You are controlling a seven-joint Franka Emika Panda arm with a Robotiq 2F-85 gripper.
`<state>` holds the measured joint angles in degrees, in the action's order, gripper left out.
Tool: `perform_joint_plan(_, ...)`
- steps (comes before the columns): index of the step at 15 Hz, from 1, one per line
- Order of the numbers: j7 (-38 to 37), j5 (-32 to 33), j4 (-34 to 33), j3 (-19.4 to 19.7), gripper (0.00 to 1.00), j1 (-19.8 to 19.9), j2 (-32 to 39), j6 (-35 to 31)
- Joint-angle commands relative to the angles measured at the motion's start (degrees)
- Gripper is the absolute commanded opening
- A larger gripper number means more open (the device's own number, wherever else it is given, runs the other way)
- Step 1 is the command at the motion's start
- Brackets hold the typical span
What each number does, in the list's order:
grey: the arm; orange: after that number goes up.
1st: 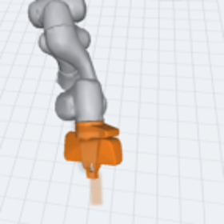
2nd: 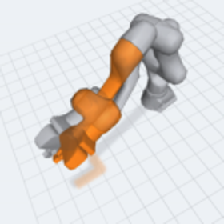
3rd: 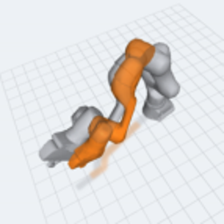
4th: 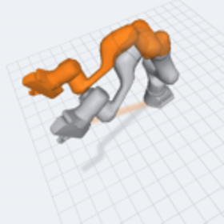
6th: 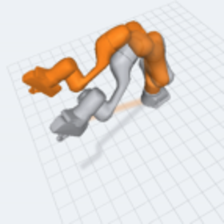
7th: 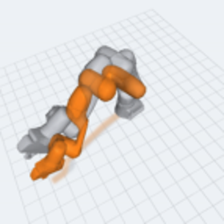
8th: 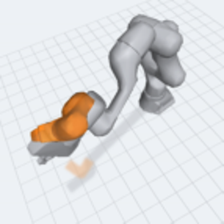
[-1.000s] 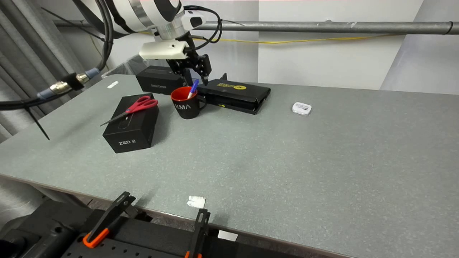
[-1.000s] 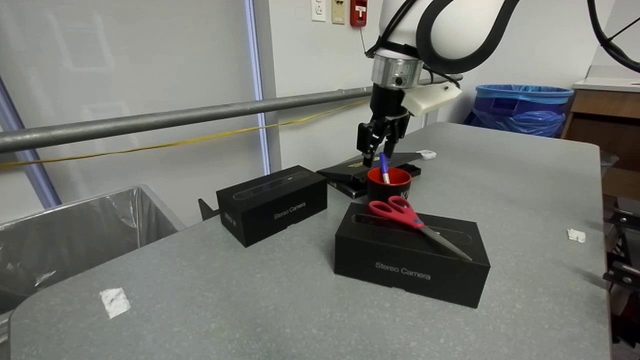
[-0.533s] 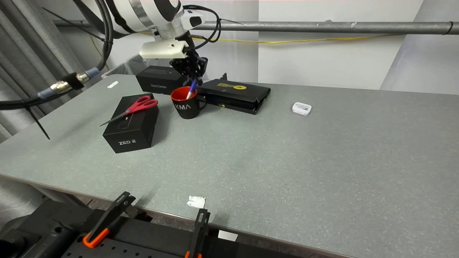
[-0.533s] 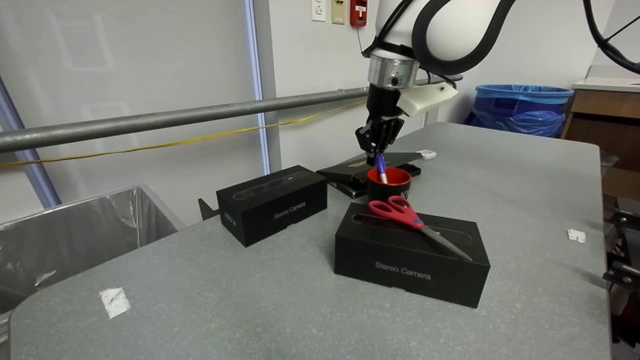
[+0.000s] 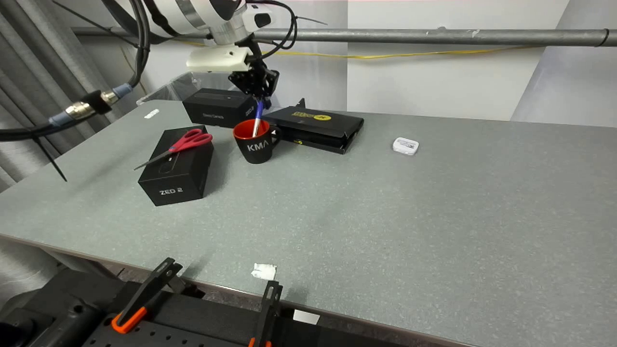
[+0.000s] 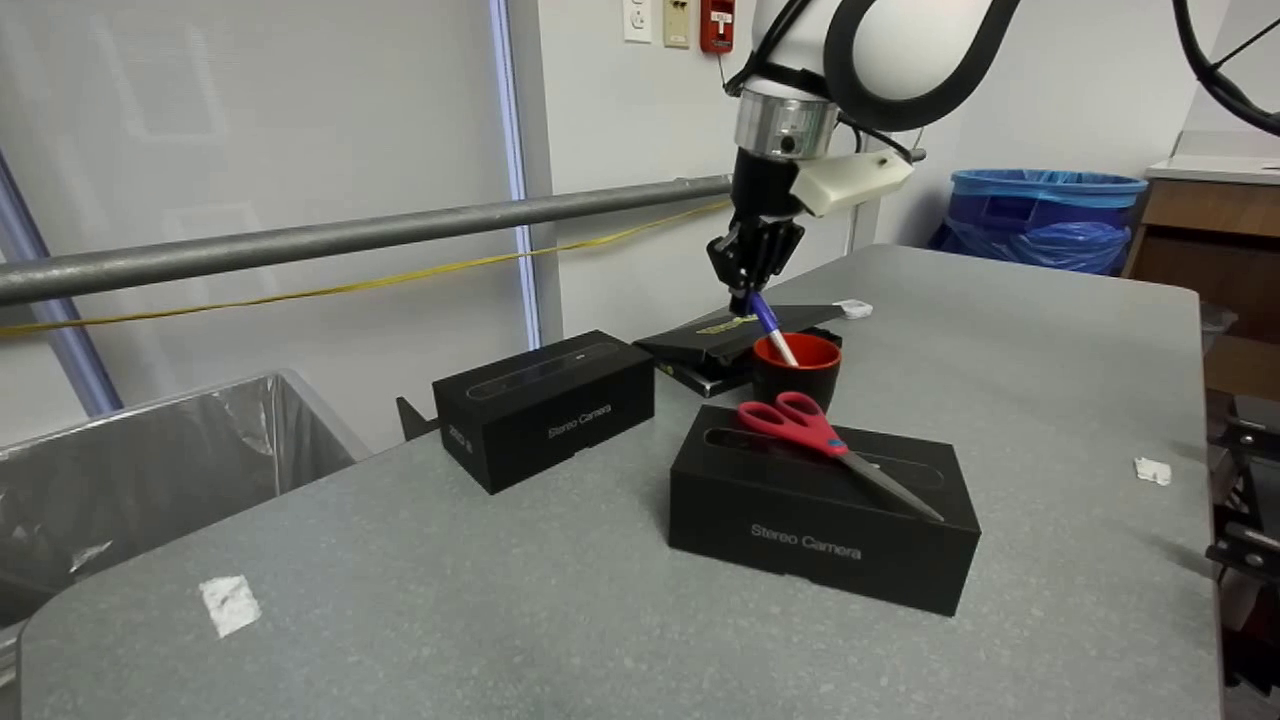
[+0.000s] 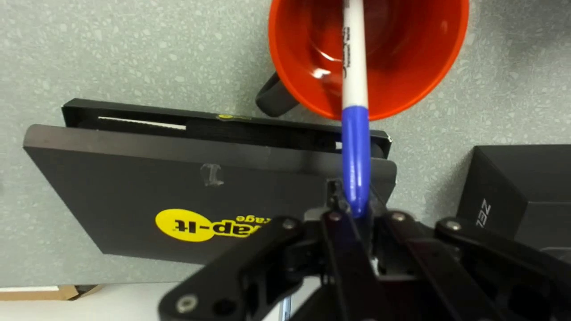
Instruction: Put the marker on the table
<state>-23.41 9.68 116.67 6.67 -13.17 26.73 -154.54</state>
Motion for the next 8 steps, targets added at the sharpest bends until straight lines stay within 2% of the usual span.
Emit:
perform_joint_plan(1, -0.64, -0.63, 3.42, 0.27, 0.03, 0.51, -5.92, -2.82)
perform_joint_plan(4, 0.73, -0.64, 6.1, 0.55, 0.03, 2.44, -12.11, -2.97)
perform_joint_plan(8, 6.17, -2.71, 7.0, -0.84, 0.03, 7.07, -14.71, 4.02)
